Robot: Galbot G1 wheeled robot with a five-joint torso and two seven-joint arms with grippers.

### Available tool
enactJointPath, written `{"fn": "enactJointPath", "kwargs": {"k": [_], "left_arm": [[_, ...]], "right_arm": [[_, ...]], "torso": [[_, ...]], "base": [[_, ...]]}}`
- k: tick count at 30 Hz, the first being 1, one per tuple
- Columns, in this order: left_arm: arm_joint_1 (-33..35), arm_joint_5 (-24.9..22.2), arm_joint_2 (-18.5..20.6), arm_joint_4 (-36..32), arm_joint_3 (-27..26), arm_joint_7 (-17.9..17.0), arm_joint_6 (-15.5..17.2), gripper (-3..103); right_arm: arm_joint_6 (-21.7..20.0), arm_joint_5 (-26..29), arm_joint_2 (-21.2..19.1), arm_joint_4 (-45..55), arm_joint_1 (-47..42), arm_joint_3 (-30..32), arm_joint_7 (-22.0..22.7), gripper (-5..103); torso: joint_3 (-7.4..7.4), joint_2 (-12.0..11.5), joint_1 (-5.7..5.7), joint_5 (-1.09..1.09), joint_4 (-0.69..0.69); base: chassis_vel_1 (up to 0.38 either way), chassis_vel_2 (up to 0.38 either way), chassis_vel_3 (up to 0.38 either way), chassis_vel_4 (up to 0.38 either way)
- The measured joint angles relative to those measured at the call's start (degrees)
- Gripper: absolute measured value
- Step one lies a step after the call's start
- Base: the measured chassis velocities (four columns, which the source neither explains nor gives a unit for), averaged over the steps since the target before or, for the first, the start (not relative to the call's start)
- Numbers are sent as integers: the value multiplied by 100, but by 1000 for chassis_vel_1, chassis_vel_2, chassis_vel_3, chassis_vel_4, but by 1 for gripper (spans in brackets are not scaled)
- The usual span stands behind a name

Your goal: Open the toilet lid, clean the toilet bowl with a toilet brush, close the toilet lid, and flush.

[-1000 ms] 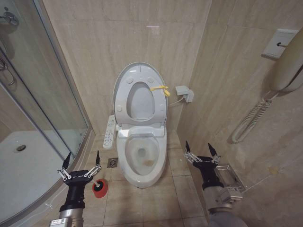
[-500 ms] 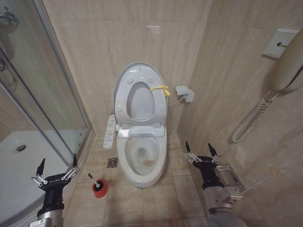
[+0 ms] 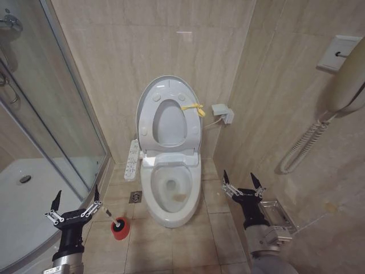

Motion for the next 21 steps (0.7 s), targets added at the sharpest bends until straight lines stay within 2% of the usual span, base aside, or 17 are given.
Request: {"fn": "enactJointPath", "kwargs": {"k": [6, 11, 21], "left_arm": [[5, 236, -56, 204, 87, 0, -257, 100], [-88, 235, -35, 294, 126, 0, -271, 100], [-193, 52, 63, 352, 129, 2, -240, 100]], "right_arm": [[0, 0, 0, 0, 4, 0, -1, 100], [0, 0, 0, 0, 7, 0, -1, 100], [0, 0, 0, 0, 3, 0, -1, 100]], "torso": [[1, 0, 1, 1, 1], [3, -2, 7, 0, 1], [-1, 0, -2, 0, 0]], "base": [[-148, 127, 168, -132], [-154, 141, 202, -112], [0, -7, -20, 4]]}}
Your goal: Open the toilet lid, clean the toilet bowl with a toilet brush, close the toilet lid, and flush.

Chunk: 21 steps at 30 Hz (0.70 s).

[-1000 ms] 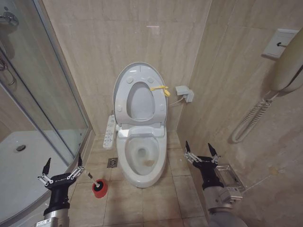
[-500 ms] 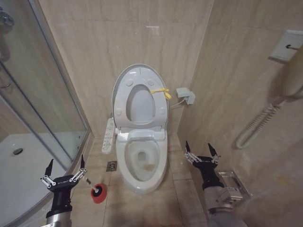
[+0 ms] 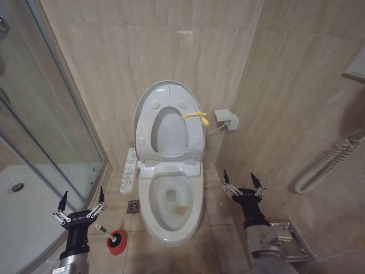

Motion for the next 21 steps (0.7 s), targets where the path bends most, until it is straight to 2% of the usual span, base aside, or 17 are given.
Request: {"fn": "enactJointPath", "kwargs": {"k": [11, 21], "left_arm": [[-63, -78, 48, 5, 4, 18, 95, 100], [-95, -46, 20, 67, 35, 25, 93, 100]], "right_arm": [[0, 0, 0, 0, 0, 0, 0, 100], [0, 0, 0, 0, 1, 0, 0, 100]], "torso": [[1, 0, 3, 0, 1], [2, -2, 6, 0, 0]], "base": [[6, -2, -3, 2], [-71, 67, 65, -64]]}}
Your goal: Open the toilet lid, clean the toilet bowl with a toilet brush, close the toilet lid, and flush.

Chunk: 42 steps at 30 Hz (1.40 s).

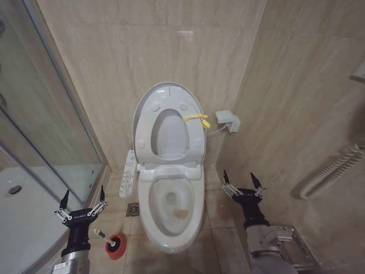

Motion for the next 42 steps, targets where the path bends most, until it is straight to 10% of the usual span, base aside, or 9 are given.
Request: {"fn": "enactJointPath", "kwargs": {"k": [24, 42], "left_arm": [[-849, 51, 37, 3322, 315, -52, -1233, 100], [-1328, -194, 22, 4405, 495, 151, -1190, 100]], "right_arm": [[0, 0, 0, 0, -1, 0, 0, 100], [0, 0, 0, 0, -1, 0, 0, 100]], "torso": [[-1, 1, -3, 0, 0], [-1, 1, -2, 1, 1]], "base": [[-4, 7, 6, -5], [0, 0, 0, 0]]}}
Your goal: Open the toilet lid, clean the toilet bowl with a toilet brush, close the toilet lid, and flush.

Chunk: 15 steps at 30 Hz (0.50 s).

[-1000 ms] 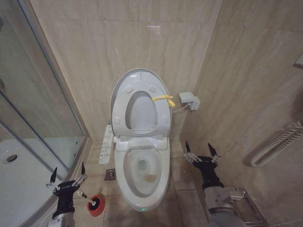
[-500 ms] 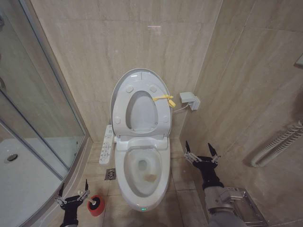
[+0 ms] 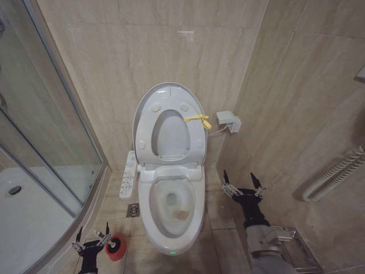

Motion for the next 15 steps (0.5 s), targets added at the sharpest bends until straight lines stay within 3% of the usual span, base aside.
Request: {"fn": "enactJointPath", "kwargs": {"k": [15], "left_arm": [[-614, -456, -3, 978, 84, 189, 160, 97]], "right_arm": [[0, 0, 0, 0, 0, 0, 0, 100]], "torso": [[0, 0, 0, 0, -1]], "base": [[0, 0, 0, 0]]}}
